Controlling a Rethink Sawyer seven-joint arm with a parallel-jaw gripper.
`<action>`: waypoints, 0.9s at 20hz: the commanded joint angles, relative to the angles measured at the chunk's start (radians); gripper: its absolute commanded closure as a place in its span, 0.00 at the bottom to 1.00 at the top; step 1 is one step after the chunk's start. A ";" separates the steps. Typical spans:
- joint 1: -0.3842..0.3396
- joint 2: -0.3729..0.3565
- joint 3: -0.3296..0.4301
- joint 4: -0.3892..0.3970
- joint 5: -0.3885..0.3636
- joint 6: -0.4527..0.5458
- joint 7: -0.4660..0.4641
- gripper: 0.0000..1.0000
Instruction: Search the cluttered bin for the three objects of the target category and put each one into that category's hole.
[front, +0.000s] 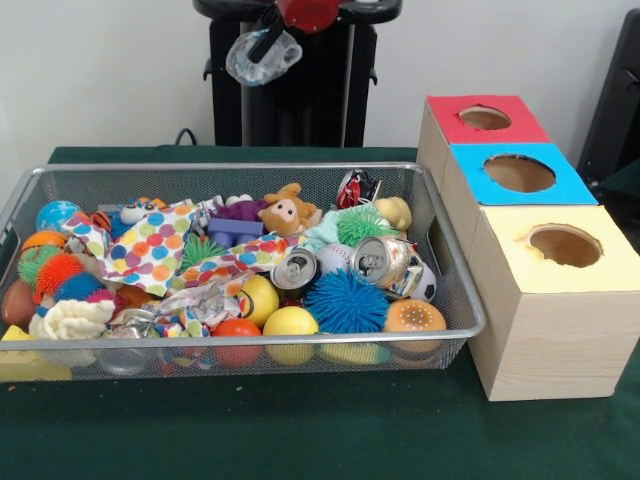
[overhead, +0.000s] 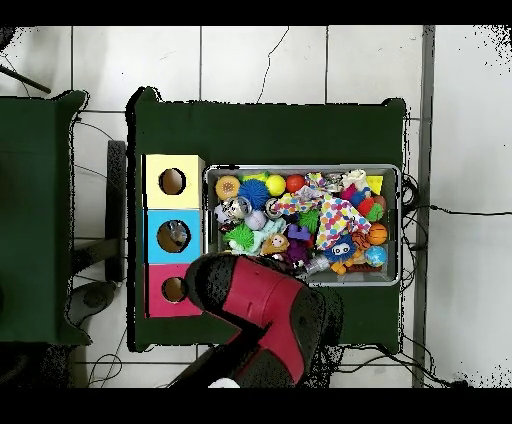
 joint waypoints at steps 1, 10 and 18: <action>-0.044 0.018 0.091 -0.173 -0.119 0.194 -0.134 1.00; -0.064 0.023 0.156 -0.208 -0.179 0.227 -0.119 1.00; -0.055 0.046 0.184 -0.232 -0.221 0.243 -0.122 1.00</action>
